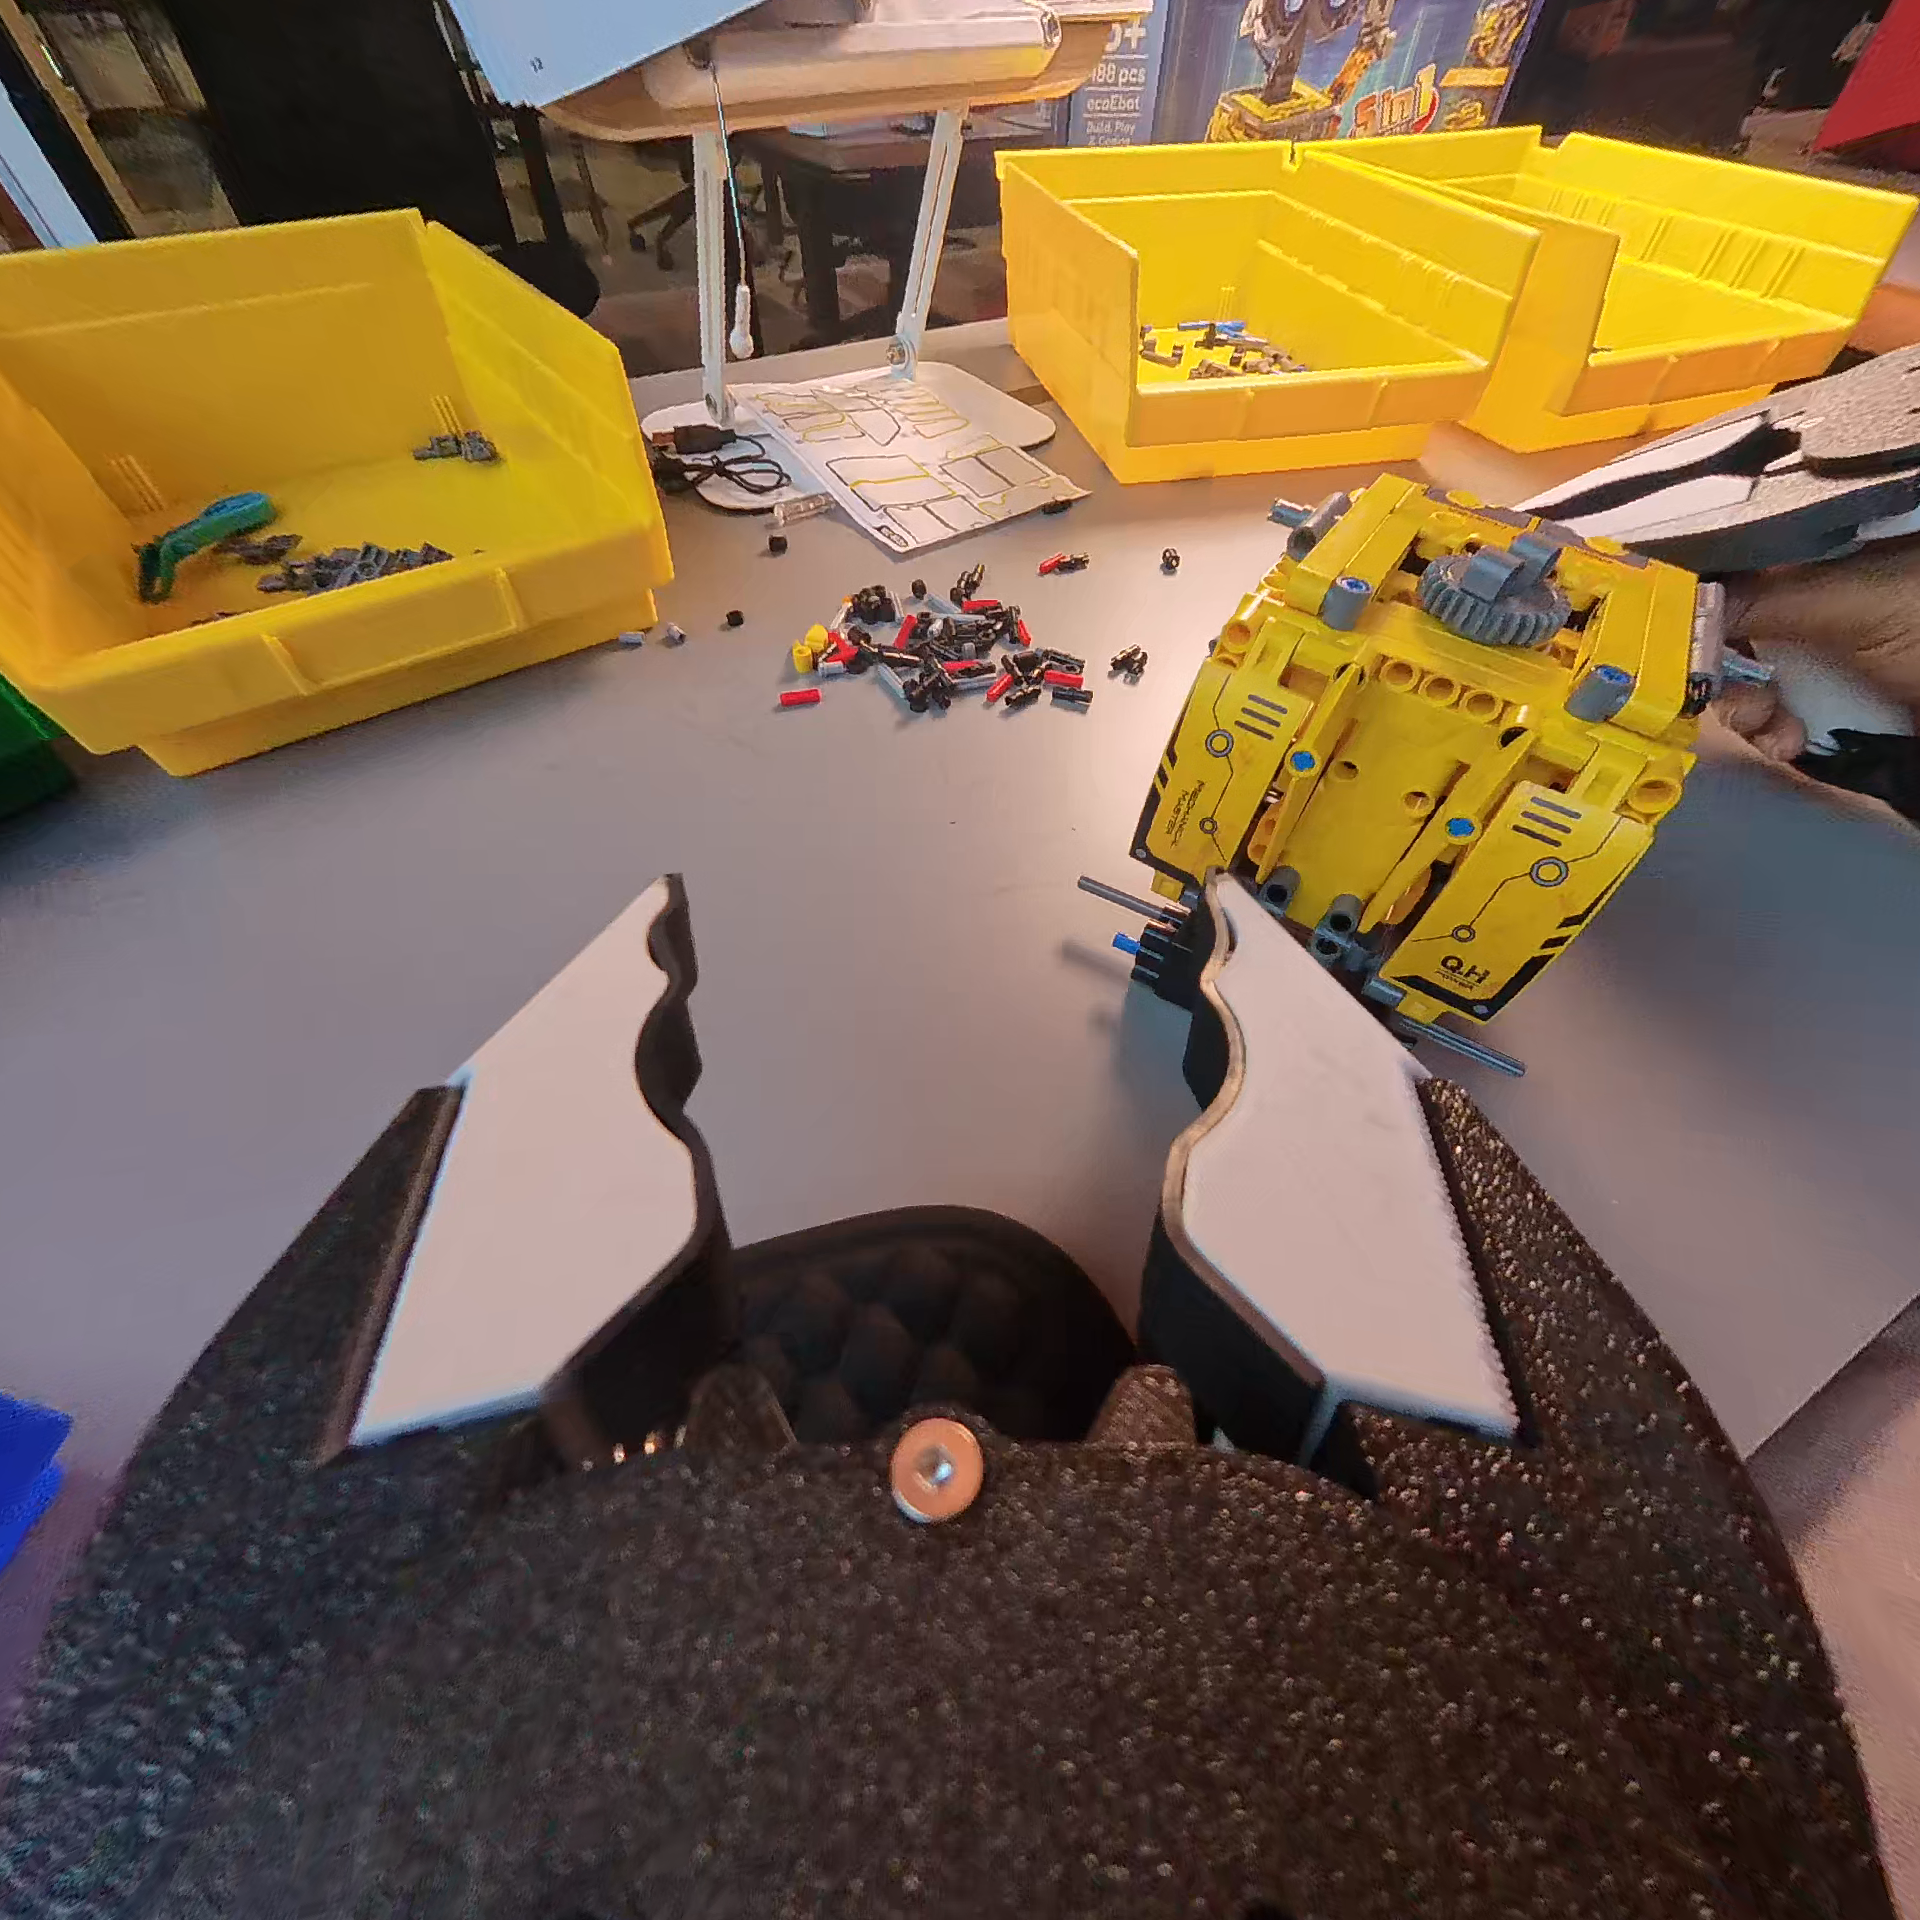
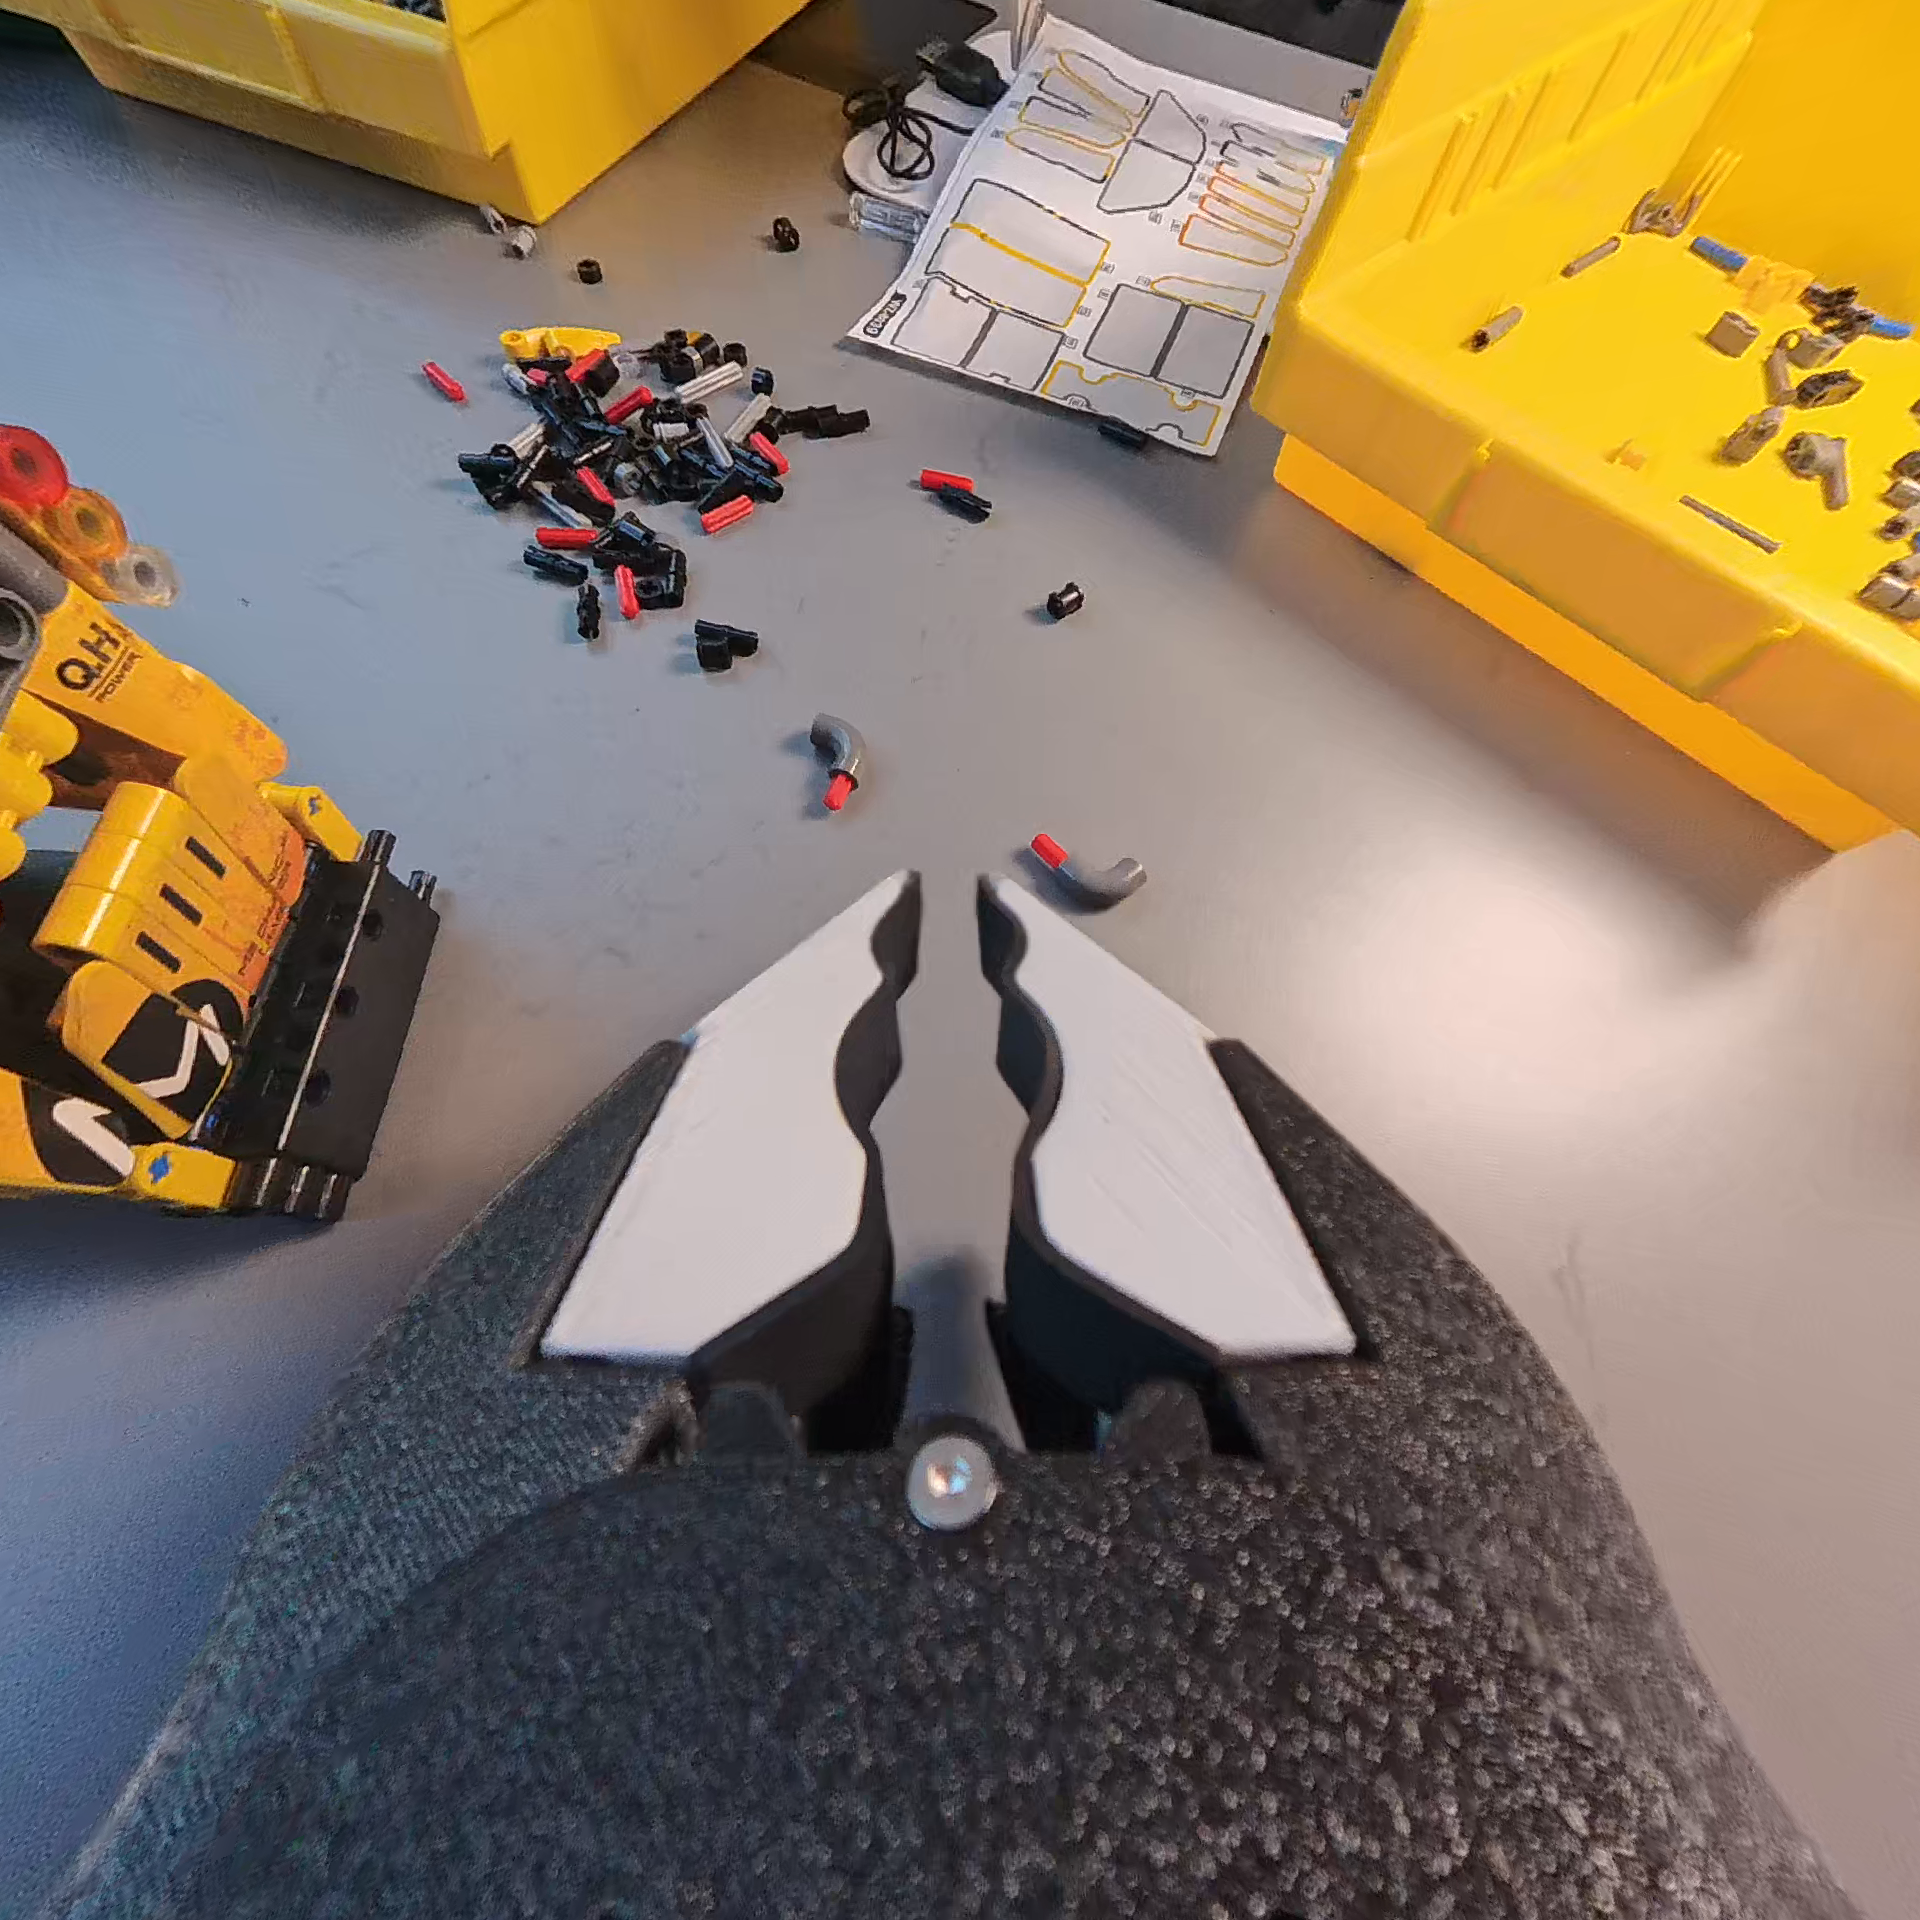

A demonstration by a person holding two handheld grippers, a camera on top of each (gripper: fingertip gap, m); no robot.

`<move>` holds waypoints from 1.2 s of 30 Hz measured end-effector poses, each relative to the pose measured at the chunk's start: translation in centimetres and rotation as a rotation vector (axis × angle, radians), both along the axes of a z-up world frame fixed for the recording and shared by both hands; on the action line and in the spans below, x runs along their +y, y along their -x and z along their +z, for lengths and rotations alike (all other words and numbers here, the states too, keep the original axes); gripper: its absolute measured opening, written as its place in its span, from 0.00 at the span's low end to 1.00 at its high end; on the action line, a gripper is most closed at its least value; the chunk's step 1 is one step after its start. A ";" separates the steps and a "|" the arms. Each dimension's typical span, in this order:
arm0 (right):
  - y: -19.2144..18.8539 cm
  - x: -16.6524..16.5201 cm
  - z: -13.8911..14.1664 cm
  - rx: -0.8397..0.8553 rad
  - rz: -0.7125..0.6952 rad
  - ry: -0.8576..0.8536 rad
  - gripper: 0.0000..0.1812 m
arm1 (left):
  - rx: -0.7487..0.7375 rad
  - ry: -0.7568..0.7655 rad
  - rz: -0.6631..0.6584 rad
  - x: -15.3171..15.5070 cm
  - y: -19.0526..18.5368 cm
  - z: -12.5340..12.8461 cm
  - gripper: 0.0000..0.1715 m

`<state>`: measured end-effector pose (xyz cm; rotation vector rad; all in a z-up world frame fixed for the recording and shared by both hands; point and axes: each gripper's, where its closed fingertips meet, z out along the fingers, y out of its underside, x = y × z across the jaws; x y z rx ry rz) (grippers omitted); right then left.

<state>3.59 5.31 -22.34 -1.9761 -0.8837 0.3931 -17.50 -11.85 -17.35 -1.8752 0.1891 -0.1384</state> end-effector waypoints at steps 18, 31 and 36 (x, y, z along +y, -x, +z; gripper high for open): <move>1.1 -0.5 0.0 -0.013 0.003 -0.004 0.20 | 0.009 -0.013 -0.016 -0.2 -0.3 0.0 0.52; 0.0 -15.6 9.2 0.259 0.355 -0.178 0.24 | -0.055 -0.019 -0.100 -2.4 -2.4 1.1 0.52; 0.1 -19.3 9.7 0.254 0.415 -0.267 0.23 | -0.003 -0.041 -0.192 -4.0 -5.9 1.4 0.56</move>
